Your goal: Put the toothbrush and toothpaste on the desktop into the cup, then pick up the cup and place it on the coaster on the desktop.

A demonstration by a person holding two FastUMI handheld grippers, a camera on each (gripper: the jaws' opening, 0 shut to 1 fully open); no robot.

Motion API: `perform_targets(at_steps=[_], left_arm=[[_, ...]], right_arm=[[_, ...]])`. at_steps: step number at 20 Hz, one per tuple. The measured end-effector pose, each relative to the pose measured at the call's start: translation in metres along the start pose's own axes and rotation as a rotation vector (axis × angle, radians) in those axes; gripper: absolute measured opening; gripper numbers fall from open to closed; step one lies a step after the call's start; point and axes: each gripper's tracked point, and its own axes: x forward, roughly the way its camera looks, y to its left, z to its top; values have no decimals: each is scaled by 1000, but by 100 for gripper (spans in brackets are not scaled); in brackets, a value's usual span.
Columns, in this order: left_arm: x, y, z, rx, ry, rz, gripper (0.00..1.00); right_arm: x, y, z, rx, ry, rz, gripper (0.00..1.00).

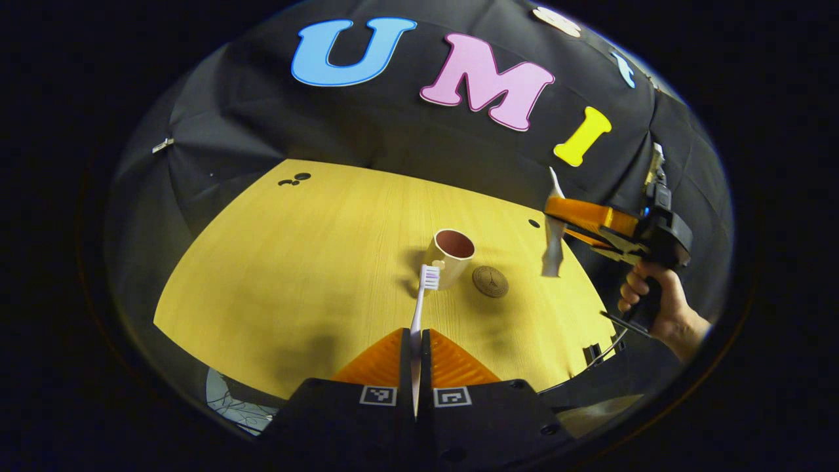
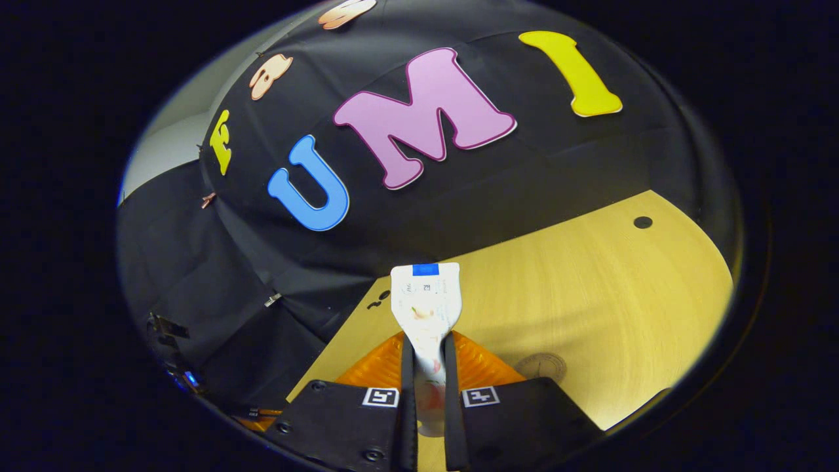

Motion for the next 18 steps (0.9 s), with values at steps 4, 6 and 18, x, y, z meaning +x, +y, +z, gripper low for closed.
perform_targets(at_steps=[4, 6, 18], left_arm=[[-21, 10, 1, 12, -25, 35, 6], [-26, 15, -2, 8, -27, 56, 6], [-53, 38, -21, -47, -13, 141, 6]], right_arm=[[46, 15, 9, -5, -28, 36, 20], [68, 15, 3, -11, -21, 38, 20], [140, -6, -58, -80, 63, 14, 20]])
